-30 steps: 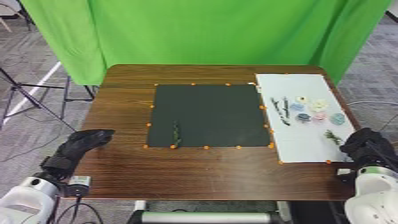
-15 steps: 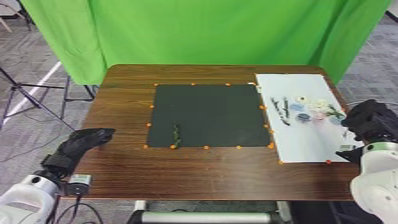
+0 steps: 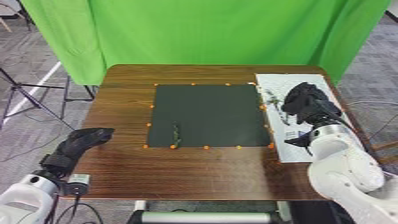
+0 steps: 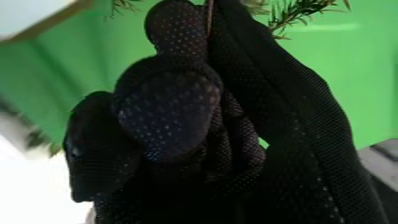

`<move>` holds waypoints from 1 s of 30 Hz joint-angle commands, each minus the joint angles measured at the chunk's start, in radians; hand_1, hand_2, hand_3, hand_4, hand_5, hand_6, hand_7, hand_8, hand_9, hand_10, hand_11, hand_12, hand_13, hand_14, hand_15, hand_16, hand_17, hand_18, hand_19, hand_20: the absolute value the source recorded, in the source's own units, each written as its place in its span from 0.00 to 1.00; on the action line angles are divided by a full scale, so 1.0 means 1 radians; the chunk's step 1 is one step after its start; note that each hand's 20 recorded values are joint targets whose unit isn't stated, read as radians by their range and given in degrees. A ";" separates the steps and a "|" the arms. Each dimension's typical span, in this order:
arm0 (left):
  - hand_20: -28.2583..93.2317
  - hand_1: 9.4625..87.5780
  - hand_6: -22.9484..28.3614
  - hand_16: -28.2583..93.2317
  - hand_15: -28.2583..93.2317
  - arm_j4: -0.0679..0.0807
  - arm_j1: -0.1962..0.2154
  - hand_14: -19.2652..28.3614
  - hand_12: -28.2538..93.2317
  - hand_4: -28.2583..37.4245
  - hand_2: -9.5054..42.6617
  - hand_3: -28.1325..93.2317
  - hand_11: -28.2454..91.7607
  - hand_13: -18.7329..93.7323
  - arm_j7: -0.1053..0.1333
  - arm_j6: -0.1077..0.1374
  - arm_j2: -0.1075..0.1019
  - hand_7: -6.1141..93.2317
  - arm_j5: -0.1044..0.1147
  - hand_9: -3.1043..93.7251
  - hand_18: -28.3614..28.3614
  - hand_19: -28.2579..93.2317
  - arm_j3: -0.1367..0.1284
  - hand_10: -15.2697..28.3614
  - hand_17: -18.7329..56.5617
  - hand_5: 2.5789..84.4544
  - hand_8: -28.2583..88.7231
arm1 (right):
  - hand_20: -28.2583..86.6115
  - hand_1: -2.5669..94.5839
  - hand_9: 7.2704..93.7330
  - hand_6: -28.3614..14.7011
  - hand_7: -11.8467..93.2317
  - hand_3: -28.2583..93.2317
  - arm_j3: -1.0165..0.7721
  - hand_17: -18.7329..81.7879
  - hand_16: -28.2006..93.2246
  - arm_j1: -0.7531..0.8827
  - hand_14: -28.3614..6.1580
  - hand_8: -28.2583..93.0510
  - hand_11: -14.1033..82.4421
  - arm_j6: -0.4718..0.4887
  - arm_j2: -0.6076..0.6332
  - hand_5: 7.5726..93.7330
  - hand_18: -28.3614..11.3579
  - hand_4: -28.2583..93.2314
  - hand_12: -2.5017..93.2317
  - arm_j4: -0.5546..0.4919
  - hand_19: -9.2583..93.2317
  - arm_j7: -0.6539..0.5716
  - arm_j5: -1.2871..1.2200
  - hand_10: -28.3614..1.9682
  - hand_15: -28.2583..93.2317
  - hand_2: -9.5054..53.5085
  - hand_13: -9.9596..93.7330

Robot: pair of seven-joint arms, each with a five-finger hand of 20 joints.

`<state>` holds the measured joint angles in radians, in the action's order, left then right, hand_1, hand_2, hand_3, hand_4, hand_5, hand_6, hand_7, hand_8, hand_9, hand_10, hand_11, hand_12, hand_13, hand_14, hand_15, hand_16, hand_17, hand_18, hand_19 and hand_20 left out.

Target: Arrange flowers

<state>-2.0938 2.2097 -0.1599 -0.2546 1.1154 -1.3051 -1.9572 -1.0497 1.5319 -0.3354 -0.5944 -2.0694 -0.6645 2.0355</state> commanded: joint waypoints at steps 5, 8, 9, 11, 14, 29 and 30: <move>0.32 0.21 0.58 0.22 0.35 -0.004 0.008 0.78 0.32 0.10 0.27 0.71 0.37 0.42 -0.022 -0.034 -0.004 0.17 0.009 0.43 0.69 0.34 -0.009 0.73 0.26 0.50 0.20 | 0.61 0.70 0.98 0.54 0.36 0.65 0.370 0.91 0.45 -0.379 0.76 0.37 0.37 0.100 -0.223 0.79 0.58 0.19 0.42 0.113 0.89 0.018 -0.018 0.59 0.64 0.00 1.00; 0.32 0.21 0.58 0.22 0.34 -0.007 0.011 0.78 0.32 0.10 0.27 0.70 0.37 0.42 -0.029 -0.039 -0.002 0.17 0.008 0.43 0.69 0.34 -0.013 0.73 0.26 0.50 0.20 | 0.60 0.70 0.98 0.54 0.36 0.65 0.422 0.91 0.45 -0.412 0.76 0.37 0.36 0.125 -0.261 0.79 0.58 0.19 0.42 0.152 0.89 0.010 -0.027 0.59 0.64 0.00 1.00; 0.32 0.21 0.58 0.22 0.34 -0.009 0.014 0.78 0.32 0.10 0.27 0.71 0.37 0.42 -0.031 -0.042 -0.002 0.17 0.010 0.43 0.69 0.34 -0.015 0.73 0.26 0.50 0.20 | 0.60 0.70 0.98 0.54 0.36 0.65 0.439 0.91 0.45 -0.421 0.76 0.37 0.36 0.139 -0.271 0.79 0.58 0.19 0.42 0.164 0.89 0.004 -0.029 0.59 0.64 0.00 1.00; 0.32 0.21 0.58 0.23 0.34 -0.011 0.015 0.78 0.32 0.10 0.27 0.71 0.36 0.42 -0.037 -0.045 -0.003 0.17 0.012 0.43 0.69 0.34 -0.020 0.73 0.26 0.50 0.20 | 0.60 0.70 0.98 0.54 0.36 0.65 0.463 0.91 0.45 -0.433 0.76 0.37 0.36 0.166 -0.291 0.79 0.58 0.19 0.42 0.187 0.89 -0.006 -0.030 0.59 0.64 0.00 1.00; 0.32 0.20 0.58 0.23 0.34 -0.013 0.019 0.78 0.32 0.11 0.27 0.71 0.36 0.42 -0.044 -0.047 -0.006 0.17 0.014 0.43 0.70 0.34 -0.026 0.73 0.26 0.50 0.20 | 0.60 0.70 0.98 0.54 0.36 0.65 0.493 0.91 0.45 -0.448 0.76 0.37 0.36 0.196 -0.320 0.79 0.58 0.19 0.42 0.219 0.89 -0.021 -0.049 0.59 0.64 0.00 1.00; 0.32 0.18 0.59 0.23 0.34 0.000 0.006 0.78 0.32 0.13 0.22 0.71 0.35 0.42 -0.045 -0.146 -0.006 0.16 0.029 0.42 0.70 0.33 -0.042 0.73 0.25 0.49 0.20 | 0.60 0.71 0.98 0.54 0.36 0.64 0.518 0.91 0.45 -0.462 0.76 0.37 0.38 0.261 -0.411 0.79 0.58 0.20 0.40 0.285 0.89 -0.065 -0.160 0.58 0.64 0.00 1.00; 0.32 0.18 0.59 0.23 0.34 0.001 0.003 0.78 0.32 0.13 0.22 0.71 0.35 0.42 -0.047 -0.151 -0.006 0.16 0.031 0.42 0.70 0.33 -0.044 0.73 0.25 0.49 0.20 | 0.60 0.71 0.98 0.53 0.36 0.64 0.518 0.91 0.45 -0.462 0.76 0.37 0.38 0.265 -0.412 0.79 0.58 0.20 0.40 0.284 0.89 -0.062 -0.160 0.58 0.64 0.00 1.00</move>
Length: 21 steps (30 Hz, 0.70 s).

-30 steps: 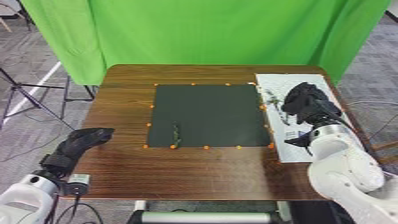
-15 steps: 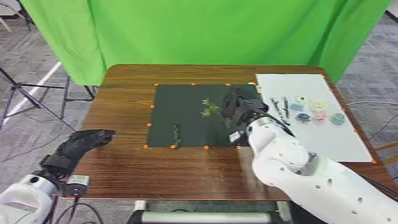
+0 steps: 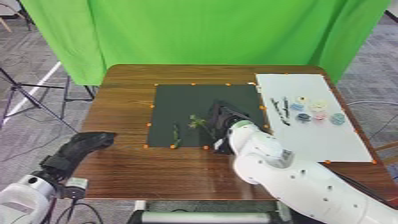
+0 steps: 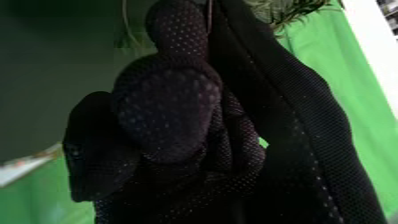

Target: Arrange flowers

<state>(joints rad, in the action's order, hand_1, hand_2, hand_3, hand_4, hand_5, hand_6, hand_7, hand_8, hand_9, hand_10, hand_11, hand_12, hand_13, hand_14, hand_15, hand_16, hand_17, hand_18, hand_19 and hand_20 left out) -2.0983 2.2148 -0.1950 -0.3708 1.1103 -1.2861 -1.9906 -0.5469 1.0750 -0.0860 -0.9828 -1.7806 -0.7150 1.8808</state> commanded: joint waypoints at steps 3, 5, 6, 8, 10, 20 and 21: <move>0.32 0.18 0.59 0.23 0.33 0.007 -0.007 0.79 0.32 0.13 0.22 0.71 0.35 0.42 -0.010 -0.039 -0.001 0.16 0.010 0.42 0.70 0.32 -0.006 0.73 0.25 0.49 0.20 | 0.60 0.70 0.98 0.54 0.37 0.64 0.020 0.91 0.45 -0.010 0.76 0.37 0.38 0.006 -0.029 0.78 0.58 0.20 0.40 -0.002 0.89 -0.017 -0.009 0.58 0.64 0.00 1.00; 0.32 0.18 0.59 0.23 0.33 0.007 -0.009 0.79 0.32 0.13 0.22 0.71 0.35 0.42 -0.014 -0.045 -0.002 0.16 0.011 0.42 0.70 0.32 -0.007 0.73 0.25 0.49 0.20 | 0.60 0.69 0.97 0.54 0.37 0.63 0.020 0.91 0.45 -0.013 0.76 0.37 0.40 0.012 -0.031 0.78 0.58 0.20 0.38 -0.002 0.89 -0.019 -0.012 0.57 0.64 0.00 1.00; 0.32 0.18 0.59 0.23 0.33 0.006 -0.008 0.79 0.33 0.13 0.22 0.71 0.35 0.42 -0.015 -0.047 -0.001 0.16 0.009 0.42 0.70 0.32 -0.009 0.73 0.25 0.49 0.20 | 0.59 0.68 0.97 0.54 0.37 0.63 0.021 0.91 0.45 -0.013 0.76 0.37 0.41 0.008 -0.032 0.78 0.58 0.21 0.37 -0.001 0.90 -0.017 -0.017 0.56 0.64 0.00 1.00; 0.32 0.18 0.59 0.23 0.33 0.007 -0.010 0.79 0.33 0.13 0.22 0.71 0.35 0.42 -0.013 -0.046 -0.002 0.16 0.007 0.42 0.70 0.32 -0.008 0.73 0.25 0.49 0.20 | 0.59 0.67 0.96 0.53 0.37 0.61 0.021 0.91 0.45 -0.015 0.76 0.37 0.42 0.012 -0.031 0.78 0.58 0.21 0.36 -0.004 0.90 -0.016 -0.016 0.56 0.64 0.00 1.00; 0.32 0.18 0.58 0.23 0.33 0.007 -0.011 0.79 0.33 0.13 0.21 0.71 0.35 0.42 -0.015 -0.045 -0.002 0.16 0.009 0.42 0.70 0.32 -0.009 0.73 0.25 0.49 0.20 | 0.59 0.66 0.96 0.52 0.36 0.60 0.020 0.91 0.45 -0.017 0.75 0.38 0.44 0.008 -0.034 0.77 0.58 0.22 0.34 0.000 0.90 -0.014 -0.020 0.55 0.64 0.00 1.00; 0.32 0.18 0.59 0.23 0.33 0.004 -0.010 0.79 0.33 0.13 0.22 0.71 0.35 0.42 -0.022 -0.051 0.000 0.16 0.010 0.42 0.70 0.32 -0.006 0.73 0.25 0.49 0.21 | 0.59 0.62 0.97 0.51 0.37 0.62 0.013 0.91 0.44 -0.022 0.73 0.38 0.47 -0.009 -0.049 0.79 0.56 0.22 0.27 0.016 0.91 -0.016 -0.024 0.52 0.65 0.00 1.00; 0.32 0.18 0.59 0.23 0.33 0.006 -0.012 0.79 0.33 0.13 0.22 0.71 0.35 0.42 -0.022 -0.052 -0.001 0.16 0.010 0.42 0.70 0.32 -0.004 0.73 0.25 0.49 0.21 | 0.58 0.62 0.98 0.52 0.38 0.63 0.009 0.92 0.43 -0.020 0.73 0.38 0.48 -0.004 -0.051 0.81 0.54 0.21 0.27 0.016 0.91 -0.023 -0.026 0.52 0.66 0.01 1.00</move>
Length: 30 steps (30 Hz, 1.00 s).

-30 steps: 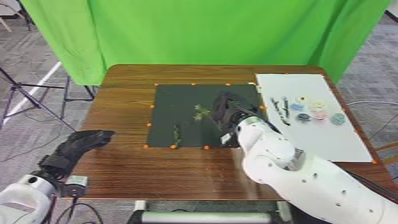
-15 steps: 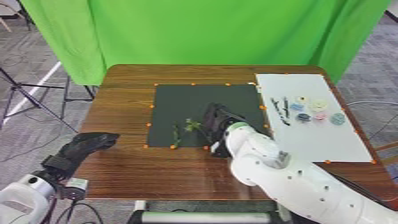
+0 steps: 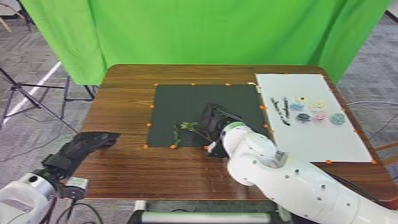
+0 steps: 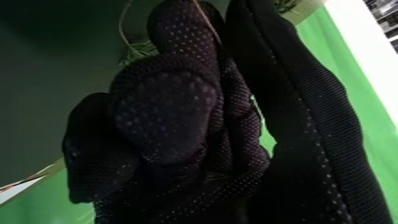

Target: Arrange flowers

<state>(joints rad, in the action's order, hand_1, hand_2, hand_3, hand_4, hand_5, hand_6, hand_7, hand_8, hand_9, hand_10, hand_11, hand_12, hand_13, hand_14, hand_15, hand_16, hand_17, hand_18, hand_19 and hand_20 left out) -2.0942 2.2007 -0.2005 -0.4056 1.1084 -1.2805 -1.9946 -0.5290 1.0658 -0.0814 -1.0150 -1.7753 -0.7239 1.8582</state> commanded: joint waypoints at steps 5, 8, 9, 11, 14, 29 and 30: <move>0.32 0.18 0.59 0.23 0.33 0.000 0.003 0.79 0.33 0.13 0.22 0.71 0.35 0.42 -0.022 -0.025 0.001 0.16 0.006 0.42 0.70 0.32 -0.005 0.73 0.25 0.49 0.21 | 0.56 0.65 1.00 0.52 0.39 0.64 -0.019 0.94 0.40 0.001 0.74 0.39 0.51 -0.029 -0.028 0.83 0.53 0.21 0.26 0.022 0.93 -0.051 -0.035 0.54 0.71 0.04 1.00; 0.32 0.18 0.59 0.23 0.33 -0.001 0.006 0.79 0.33 0.13 0.22 0.71 0.35 0.42 -0.022 -0.027 0.002 0.16 0.006 0.42 0.70 0.32 -0.007 0.73 0.25 0.49 0.21 | 0.55 0.65 1.00 0.50 0.39 0.63 -0.040 0.95 0.39 0.013 0.74 0.39 0.51 -0.041 -0.035 0.83 0.55 0.21 0.25 0.028 0.93 -0.065 -0.099 0.54 0.71 0.06 1.00; 0.32 0.18 0.59 0.23 0.33 -0.002 0.004 0.79 0.33 0.13 0.22 0.71 0.35 0.42 -0.023 -0.027 0.002 0.16 0.007 0.42 0.70 0.32 -0.006 0.73 0.25 0.49 0.21 | 0.55 0.66 1.00 0.50 0.39 0.63 -0.051 0.95 0.39 0.018 0.75 0.40 0.51 -0.040 -0.037 0.83 0.55 0.21 0.25 0.028 0.92 -0.071 -0.129 0.53 0.71 0.07 1.00; 0.32 0.18 0.59 0.23 0.33 -0.001 0.003 0.79 0.33 0.13 0.22 0.71 0.35 0.42 -0.023 -0.031 0.003 0.16 0.006 0.42 0.70 0.32 -0.005 0.73 0.25 0.49 0.21 | 0.55 0.66 1.00 0.49 0.39 0.62 -0.059 0.95 0.38 0.023 0.75 0.40 0.51 -0.064 -0.035 0.83 0.56 0.21 0.25 0.029 0.92 -0.075 -0.171 0.53 0.71 0.09 1.00; 0.32 0.18 0.59 0.23 0.33 -0.002 0.004 0.79 0.33 0.13 0.22 0.71 0.35 0.42 -0.024 -0.035 0.003 0.16 0.003 0.42 0.70 0.32 -0.007 0.73 0.25 0.49 0.20 | 0.55 0.63 1.00 0.49 0.39 0.61 -0.076 0.96 0.38 0.032 0.74 0.39 0.50 -0.064 -0.034 0.82 0.57 0.22 0.25 0.023 0.91 -0.081 -0.206 0.52 0.70 0.14 1.00; 0.32 0.18 0.59 0.23 0.33 -0.002 -0.001 0.79 0.33 0.13 0.22 0.71 0.35 0.42 -0.029 -0.036 -0.001 0.16 -0.004 0.42 0.70 0.32 0.003 0.73 0.25 0.49 0.21 | 0.56 0.43 0.99 0.45 0.33 0.66 -0.112 0.95 0.39 0.040 0.70 0.19 0.46 -0.074 -0.028 0.79 0.57 0.20 0.25 -0.006 0.88 -0.054 -0.281 0.46 0.67 0.17 1.00; 0.32 0.18 0.59 0.23 0.33 -0.004 0.003 0.79 0.33 0.13 0.22 0.71 0.35 0.42 -0.030 -0.034 0.001 0.16 -0.004 0.42 0.70 0.32 0.002 0.73 0.25 0.49 0.21 | 0.56 0.43 0.99 0.45 0.33 0.66 -0.114 0.95 0.39 0.040 0.70 0.19 0.46 -0.075 -0.028 0.79 0.57 0.20 0.25 -0.008 0.88 -0.050 -0.283 0.46 0.67 0.17 1.00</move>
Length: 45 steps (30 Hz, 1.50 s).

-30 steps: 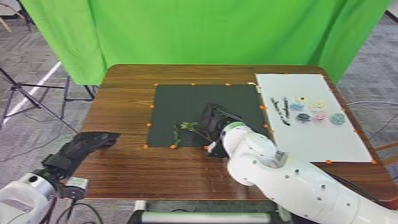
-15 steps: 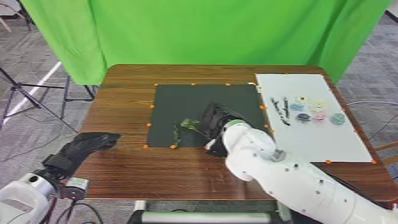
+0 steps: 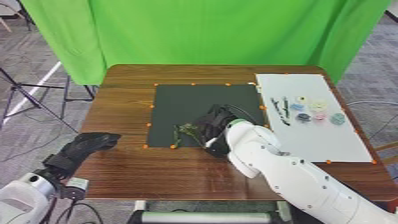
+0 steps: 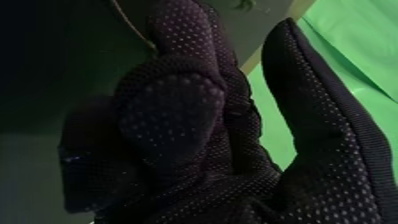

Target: Arrange flowers

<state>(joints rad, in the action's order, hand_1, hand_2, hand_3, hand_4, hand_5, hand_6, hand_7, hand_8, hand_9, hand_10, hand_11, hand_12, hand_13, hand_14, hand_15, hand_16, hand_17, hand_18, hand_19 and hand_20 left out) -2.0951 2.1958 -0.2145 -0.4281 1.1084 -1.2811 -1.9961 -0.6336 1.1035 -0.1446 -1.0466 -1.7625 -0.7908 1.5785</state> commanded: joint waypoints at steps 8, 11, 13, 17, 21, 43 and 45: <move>0.32 0.18 0.59 0.23 0.33 -0.001 0.003 0.79 0.33 0.13 0.22 0.71 0.35 0.42 -0.017 -0.014 -0.002 0.16 -0.004 0.42 0.70 0.32 0.005 0.73 0.25 0.49 0.21 | 0.57 0.42 0.99 0.46 0.33 0.66 0.005 0.95 0.39 0.004 0.70 0.19 0.46 -0.140 0.024 0.79 0.56 0.20 0.25 -0.053 0.88 0.077 0.024 0.47 0.67 0.17 1.00; 0.32 0.18 0.59 0.23 0.33 -0.001 0.005 0.79 0.33 0.13 0.22 0.71 0.35 0.42 -0.021 -0.016 -0.004 0.16 -0.002 0.43 0.70 0.32 0.006 0.73 0.25 0.49 0.21 | 0.57 0.41 0.98 0.47 0.34 0.67 0.021 0.94 0.39 0.002 0.70 0.19 0.46 -0.194 0.031 0.78 0.56 0.20 0.26 -0.075 0.88 0.127 0.017 0.47 0.66 0.18 1.00; 0.32 0.18 0.59 0.23 0.33 -0.001 0.004 0.79 0.33 0.13 0.22 0.71 0.35 0.42 -0.024 -0.016 -0.003 0.16 -0.003 0.42 0.70 0.32 0.008 0.73 0.25 0.49 0.21 | 0.57 0.41 0.98 0.47 0.36 0.67 0.033 0.94 0.40 0.002 0.70 0.18 0.46 -0.221 0.039 0.78 0.56 0.20 0.26 -0.095 0.88 0.169 -0.014 0.47 0.66 0.18 1.00; 0.32 0.18 0.59 0.23 0.33 0.000 0.002 0.79 0.33 0.13 0.22 0.71 0.35 0.42 -0.027 -0.018 -0.006 0.16 -0.002 0.43 0.70 0.32 0.009 0.73 0.25 0.49 0.21 | 0.57 0.39 0.98 0.48 0.37 0.68 -0.027 0.93 0.40 0.027 0.70 0.18 0.46 -0.030 0.031 0.78 0.55 0.19 0.26 -0.123 0.88 0.197 -0.186 0.47 0.66 0.20 1.00; 0.32 0.18 0.59 0.23 0.33 -0.001 -0.001 0.79 0.33 0.13 0.22 0.71 0.35 0.42 -0.027 -0.018 -0.007 0.16 -0.004 0.43 0.70 0.32 0.012 0.73 0.25 0.49 0.21 | 0.57 0.37 0.94 0.47 0.35 0.66 -0.040 0.91 0.43 0.039 0.66 0.18 0.35 0.145 0.025 0.76 0.53 0.18 0.23 -0.114 0.88 0.170 -0.196 0.37 0.61 0.24 1.00; 0.33 0.18 0.59 0.23 0.33 0.003 -0.001 0.79 0.33 0.14 0.22 0.71 0.35 0.42 -0.021 -0.026 0.009 0.16 -0.006 0.42 0.70 0.32 0.006 0.73 0.24 0.49 0.21 | 0.55 0.34 0.89 0.49 0.35 0.64 -0.105 0.88 0.45 0.152 0.64 0.18 0.27 0.211 0.200 0.75 0.49 0.18 0.21 -0.181 0.91 0.151 -0.196 0.34 0.58 0.26 1.00; 0.32 0.18 0.59 0.23 0.33 0.005 -0.006 0.79 0.33 0.13 0.22 0.71 0.35 0.42 -0.022 -0.030 0.007 0.16 -0.006 0.43 0.70 0.32 0.010 0.73 0.25 0.49 0.21 | 0.54 0.34 0.89 0.50 0.35 0.65 -0.104 0.88 0.45 0.146 0.64 0.18 0.27 0.214 0.203 0.74 0.48 0.18 0.21 -0.171 0.91 0.155 -0.201 0.35 0.58 0.26 1.00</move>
<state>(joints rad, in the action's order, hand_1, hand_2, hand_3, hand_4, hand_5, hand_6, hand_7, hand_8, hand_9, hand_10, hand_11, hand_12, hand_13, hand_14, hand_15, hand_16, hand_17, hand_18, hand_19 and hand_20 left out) -2.0957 2.1886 -0.2281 -0.4398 1.1043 -1.2829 -1.9941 -0.7234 1.2541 0.0581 -0.8701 -1.9652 -0.6389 1.3593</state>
